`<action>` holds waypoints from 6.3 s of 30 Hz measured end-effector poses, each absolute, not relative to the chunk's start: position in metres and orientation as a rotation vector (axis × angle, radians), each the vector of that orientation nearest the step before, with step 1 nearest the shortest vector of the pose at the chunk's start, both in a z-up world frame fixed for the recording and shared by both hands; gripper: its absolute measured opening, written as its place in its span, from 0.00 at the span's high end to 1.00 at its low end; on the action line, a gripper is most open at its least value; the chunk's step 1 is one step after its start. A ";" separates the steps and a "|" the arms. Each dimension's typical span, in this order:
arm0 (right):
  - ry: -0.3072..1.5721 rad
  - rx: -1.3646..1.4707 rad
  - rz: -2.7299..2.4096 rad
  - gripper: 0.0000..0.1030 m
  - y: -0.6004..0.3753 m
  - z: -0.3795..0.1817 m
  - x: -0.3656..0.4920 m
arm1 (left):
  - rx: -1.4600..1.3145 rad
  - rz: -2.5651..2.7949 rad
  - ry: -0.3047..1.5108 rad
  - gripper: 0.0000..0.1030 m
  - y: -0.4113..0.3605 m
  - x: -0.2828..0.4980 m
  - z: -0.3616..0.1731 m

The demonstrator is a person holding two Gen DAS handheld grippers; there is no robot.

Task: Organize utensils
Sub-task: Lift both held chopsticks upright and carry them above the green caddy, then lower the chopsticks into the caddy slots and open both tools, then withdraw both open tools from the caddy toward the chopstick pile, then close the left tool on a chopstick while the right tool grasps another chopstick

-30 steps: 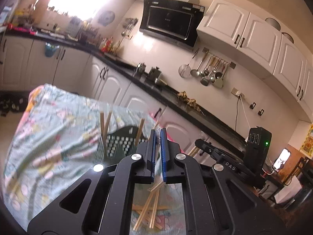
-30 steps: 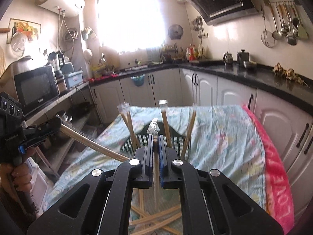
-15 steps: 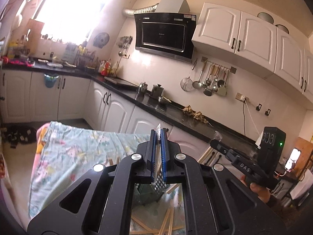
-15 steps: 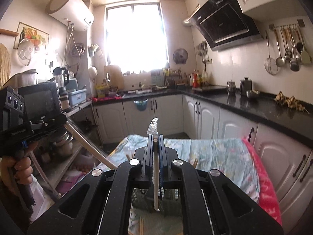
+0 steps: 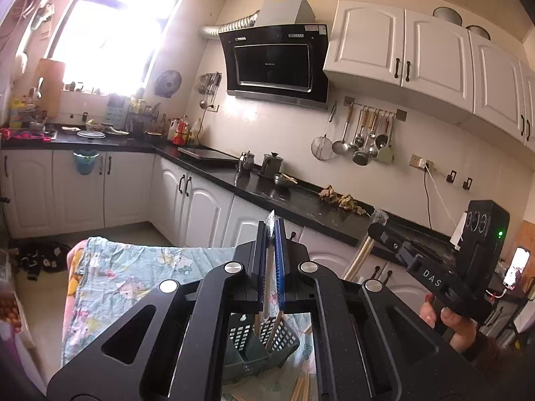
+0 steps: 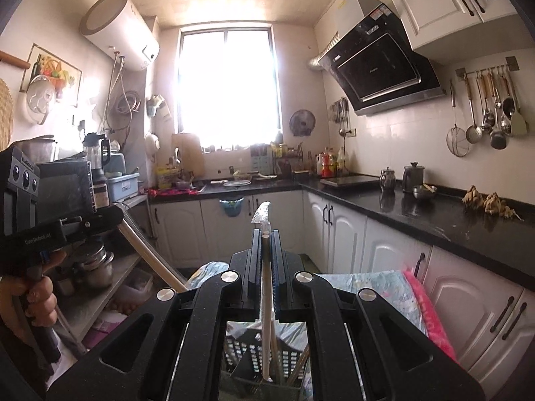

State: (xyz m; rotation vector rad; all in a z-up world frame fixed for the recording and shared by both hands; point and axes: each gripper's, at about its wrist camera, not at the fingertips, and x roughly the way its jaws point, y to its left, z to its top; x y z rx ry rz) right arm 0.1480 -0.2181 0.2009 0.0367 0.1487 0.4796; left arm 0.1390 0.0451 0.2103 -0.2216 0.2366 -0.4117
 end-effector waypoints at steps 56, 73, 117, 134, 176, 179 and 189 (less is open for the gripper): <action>0.309 0.043 0.431 0.94 -0.199 0.098 0.220 | -0.239 -0.398 0.481 0.98 0.017 0.197 0.095; 0.361 0.081 0.396 0.59 -0.213 0.090 0.212 | -0.279 -0.333 0.423 0.51 0.039 0.178 0.107; 0.449 0.030 0.442 0.44 -0.212 0.067 0.138 | -0.399 -0.275 0.470 0.11 0.070 0.115 0.073; 0.590 -0.020 0.441 0.43 -0.212 0.018 0.121 | -0.380 -0.271 0.620 0.11 0.052 0.106 0.019; 0.994 0.088 0.306 0.65 -0.237 -0.094 0.168 | -0.566 -0.333 1.004 0.67 0.034 0.133 -0.106; 1.015 0.125 0.298 0.67 -0.240 -0.098 0.178 | -0.576 -0.318 1.009 0.73 0.035 0.139 -0.109; 1.049 0.237 0.281 0.76 -0.252 -0.102 0.206 | -0.611 -0.302 1.010 0.80 0.040 0.151 -0.115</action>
